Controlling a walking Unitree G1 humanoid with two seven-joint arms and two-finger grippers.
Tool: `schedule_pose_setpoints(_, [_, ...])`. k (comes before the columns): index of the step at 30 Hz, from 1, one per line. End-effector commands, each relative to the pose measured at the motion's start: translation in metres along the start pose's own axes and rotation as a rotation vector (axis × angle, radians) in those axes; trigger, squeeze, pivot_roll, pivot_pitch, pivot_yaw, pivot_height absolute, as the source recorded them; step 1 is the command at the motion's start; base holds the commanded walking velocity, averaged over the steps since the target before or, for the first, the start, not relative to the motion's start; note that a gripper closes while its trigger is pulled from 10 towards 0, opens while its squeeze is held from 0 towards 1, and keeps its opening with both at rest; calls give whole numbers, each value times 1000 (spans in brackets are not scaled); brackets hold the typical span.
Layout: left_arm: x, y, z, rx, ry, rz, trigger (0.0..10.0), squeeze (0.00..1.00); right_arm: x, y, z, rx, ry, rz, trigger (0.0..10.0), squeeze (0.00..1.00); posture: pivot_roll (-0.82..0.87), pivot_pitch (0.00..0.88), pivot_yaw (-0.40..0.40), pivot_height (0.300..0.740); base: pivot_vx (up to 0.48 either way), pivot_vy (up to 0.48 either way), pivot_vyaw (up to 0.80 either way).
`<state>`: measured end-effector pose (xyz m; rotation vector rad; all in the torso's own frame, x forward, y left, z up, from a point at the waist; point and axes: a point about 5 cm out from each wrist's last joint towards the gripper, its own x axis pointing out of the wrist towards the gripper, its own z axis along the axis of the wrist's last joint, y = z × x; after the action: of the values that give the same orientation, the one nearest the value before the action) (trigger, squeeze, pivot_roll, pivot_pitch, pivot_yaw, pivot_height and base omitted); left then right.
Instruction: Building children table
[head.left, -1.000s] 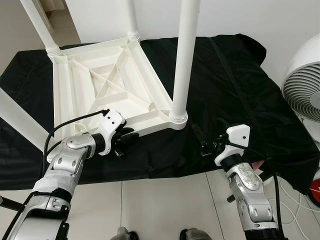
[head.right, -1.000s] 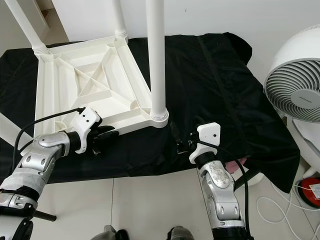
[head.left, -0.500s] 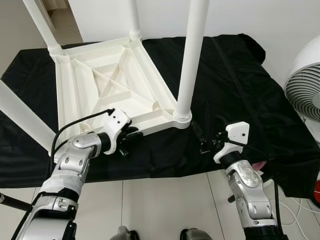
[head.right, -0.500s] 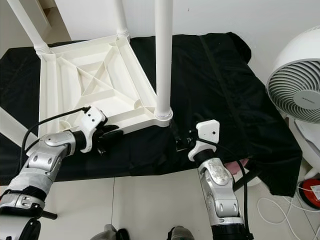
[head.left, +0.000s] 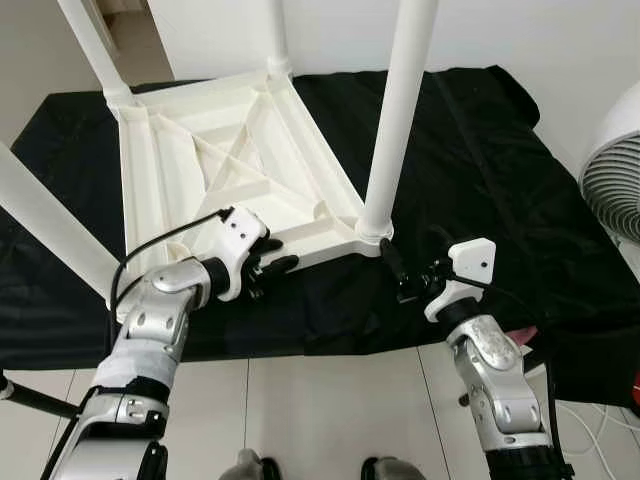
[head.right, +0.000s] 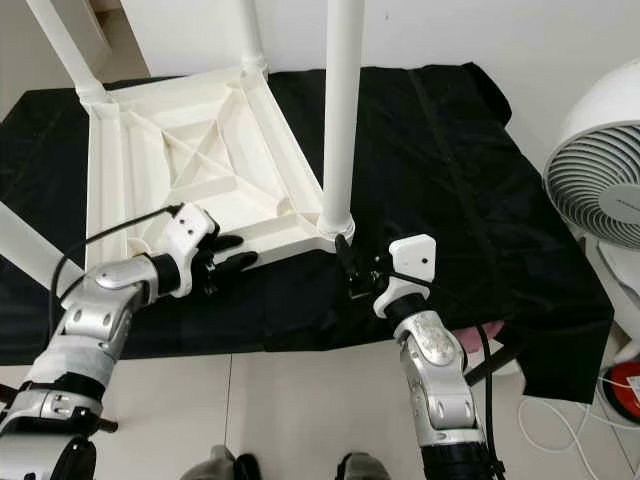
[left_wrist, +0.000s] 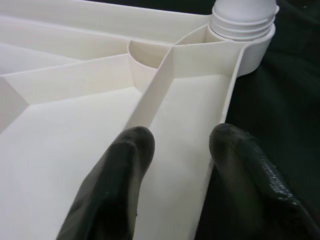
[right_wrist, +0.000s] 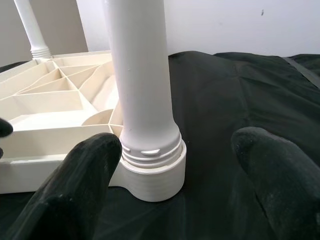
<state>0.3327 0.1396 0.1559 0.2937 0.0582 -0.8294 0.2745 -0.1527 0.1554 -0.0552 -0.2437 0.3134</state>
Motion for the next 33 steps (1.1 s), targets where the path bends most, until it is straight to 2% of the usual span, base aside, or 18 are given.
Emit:
schedule_pose_setpoints(1, [-12,19,1,18,-24,375,10000,0,-1,1,-6,15,19,-4,10000,0,-131,103,89,740,0,0,0])
schedule_pose_setpoints(3, [-16,19,3,30,-44,375,10000,0,-1,1,-7,16,19,-4,10000,0,-131,103,89,740,0,0,0])
schedule_pose_setpoints(5, [-25,15,10,37,-111,382,10000,0,2,2,-7,18,17,1,10000,0,-96,100,77,740,0,0,0])
schedule_pose_setpoints(8, [-28,13,12,40,-130,386,10000,0,2,2,-7,18,16,4,10000,0,-96,100,77,740,0,0,0])
schedule_pose_setpoints(11, [-44,9,18,20,-195,440,10000,0,8,4,-9,24,16,18,10000,0,-72,100,69,740,0,0,0])
schedule_pose_setpoints(12, [-44,9,18,20,-195,440,10000,0,8,4,-9,24,16,18,10000,0,-72,100,69,740,0,0,0])
schedule_pose_setpoints(16, [-78,-1,24,-45,-321,508,10000,0,17,8,-10,34,8,41,10000,0,-37,97,66,740,0,0,0])
schedule_pose_setpoints(17, [-78,-1,24,-45,-321,508,10000,0,17,8,-10,34,8,41,10000,0,-37,97,66,740,0,0,0])
schedule_pose_setpoints(18, [-86,-3,24,-43,-336,518,10000,0,19,8,-9,34,5,44,10000,0,-31,96,67,740,0,0,0])
schedule_pose_setpoints(21, [-90,-4,24,-39,-340,524,10000,0,20,8,-9,33,4,45,10000,0,-31,96,67,740,0,0,0])
schedule_pose_setpoints(22, [-99,-5,21,-43,-335,544,10000,0,22,6,-10,33,4,45,10000,0,-14,95,62,740,0,0,0])
schedule_pose_setpoints(25, [-108,-8,18,-45,-325,544,10000,0,24,4,-11,31,5,44,10000,0,-14,95,62,740,0,0,0])
schedule_pose_setpoints(27, [-118,-12,14,-52,-307,531,10000,0,27,1,-12,27,7,44,10000,0,11,96,55,740,0,0,0])
schedule_pose_setpoints(29, [-124,-18,12,-68,-290,498,10000,0,29,0,-13,24,7,48,10000,0,33,94,51,740,0,0,0])
schedule_pose_setpoints(31, [-124,-18,12,-68,-290,498,10000,0,29,0,-13,24,7,48,10000,0,33,94,51,740,0,0,0])
schedule_pose_setpoints(32, [-133,-23,8,-73,-261,482,10000,0,33,1,-14,25,6,59,10000,0,58,94,46,740,0,0,0])
schedule_pose_setpoints(33, [-133,-23,8,-73,-261,482,10000,0,33,1,-14,25,6,59,10000,0,58,94,46,740,0,0,0])
